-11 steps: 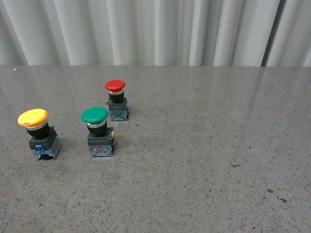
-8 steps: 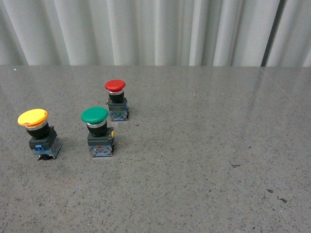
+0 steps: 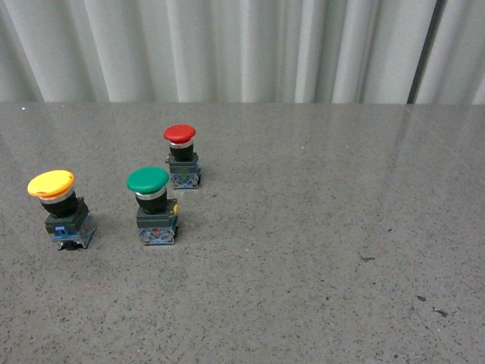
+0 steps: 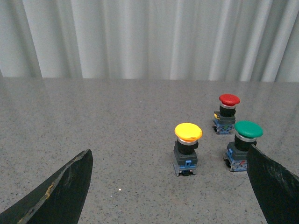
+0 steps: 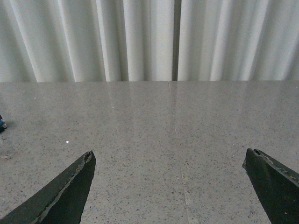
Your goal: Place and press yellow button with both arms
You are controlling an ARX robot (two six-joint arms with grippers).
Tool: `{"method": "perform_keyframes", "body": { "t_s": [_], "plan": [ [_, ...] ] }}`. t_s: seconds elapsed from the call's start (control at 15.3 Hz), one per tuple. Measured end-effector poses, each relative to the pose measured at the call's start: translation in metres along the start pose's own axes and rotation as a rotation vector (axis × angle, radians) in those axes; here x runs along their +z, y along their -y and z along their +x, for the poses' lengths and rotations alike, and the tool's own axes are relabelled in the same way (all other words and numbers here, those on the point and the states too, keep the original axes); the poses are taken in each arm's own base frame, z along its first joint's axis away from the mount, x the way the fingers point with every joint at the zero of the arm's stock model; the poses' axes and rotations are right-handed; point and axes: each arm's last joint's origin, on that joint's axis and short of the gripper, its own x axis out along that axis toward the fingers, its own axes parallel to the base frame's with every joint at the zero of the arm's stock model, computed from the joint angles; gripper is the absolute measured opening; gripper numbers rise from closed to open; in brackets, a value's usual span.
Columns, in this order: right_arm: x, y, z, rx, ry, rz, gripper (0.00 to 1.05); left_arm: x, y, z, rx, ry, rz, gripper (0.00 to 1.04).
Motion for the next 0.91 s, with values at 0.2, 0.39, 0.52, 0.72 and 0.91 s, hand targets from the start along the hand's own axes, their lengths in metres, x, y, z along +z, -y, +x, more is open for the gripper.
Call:
{"method": "perform_keyframes", "body": {
  "t_s": [0.2,0.39,0.52,0.72,0.91],
  "plan": [
    [0.0,0.0,0.0,0.0,0.0,0.0,0.98,0.0,0.0,0.0,0.0,0.0,0.0,0.98],
    [0.0,0.0,0.0,0.0,0.0,0.0,0.98,0.0,0.0,0.0,0.0,0.0,0.0,0.98],
    [0.0,0.0,0.0,0.0,-0.002,-0.001,0.98,0.005,0.004,0.006,0.168,-0.303,-0.033,0.98],
    [0.0,0.0,0.0,0.0,-0.001,-0.001,0.98,0.065,-0.003,0.051,0.204,-0.146,-0.049,0.98],
    [0.0,0.0,0.0,0.0,0.0,-0.001,0.98,0.082,0.005,0.146,0.037,-0.25,0.009,0.98]
  ]
}}
